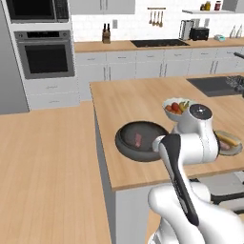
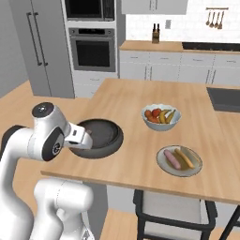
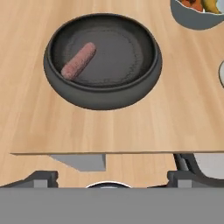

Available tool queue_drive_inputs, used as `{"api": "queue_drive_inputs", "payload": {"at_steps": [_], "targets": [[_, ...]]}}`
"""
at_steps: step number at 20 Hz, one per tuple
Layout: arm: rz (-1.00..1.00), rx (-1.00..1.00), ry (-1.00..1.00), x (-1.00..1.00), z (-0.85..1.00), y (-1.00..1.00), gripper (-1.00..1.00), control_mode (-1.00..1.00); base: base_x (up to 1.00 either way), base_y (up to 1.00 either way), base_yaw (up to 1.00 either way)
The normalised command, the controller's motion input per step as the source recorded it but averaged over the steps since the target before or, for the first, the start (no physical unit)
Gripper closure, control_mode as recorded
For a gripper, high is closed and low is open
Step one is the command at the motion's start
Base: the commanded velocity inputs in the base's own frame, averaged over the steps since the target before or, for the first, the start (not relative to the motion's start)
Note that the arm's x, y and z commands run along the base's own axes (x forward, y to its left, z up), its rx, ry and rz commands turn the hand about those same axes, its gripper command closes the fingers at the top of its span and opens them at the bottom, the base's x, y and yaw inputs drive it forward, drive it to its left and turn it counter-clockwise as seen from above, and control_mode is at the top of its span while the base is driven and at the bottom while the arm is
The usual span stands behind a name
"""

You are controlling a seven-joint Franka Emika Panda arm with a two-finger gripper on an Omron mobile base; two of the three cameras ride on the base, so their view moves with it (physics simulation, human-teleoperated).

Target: Place one bun and one sausage from the bowl on each plate.

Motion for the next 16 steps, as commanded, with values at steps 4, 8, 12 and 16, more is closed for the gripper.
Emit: {"api": "queue_drive_inputs", "payload": {"at_steps": [4,8,12,16], "targets": [[-0.03,0.0,-0.04,0.56,0.0,0.41,-1.0,-1.0,0.0,0.0,0.0],[-0.07,0.08,0.03,0.96,0.0,0.46,-1.0,-1.0,0.0,0.0,0.0],[-0.16,0.21,0.25,0.91,0.01,0.18,-1.0,-1.0,0.0,0.0,0.0],[-0.1,0.07,0.35,0.87,0.0,0.0,-1.0,-1.0,0.0,0.0,0.0]]}}
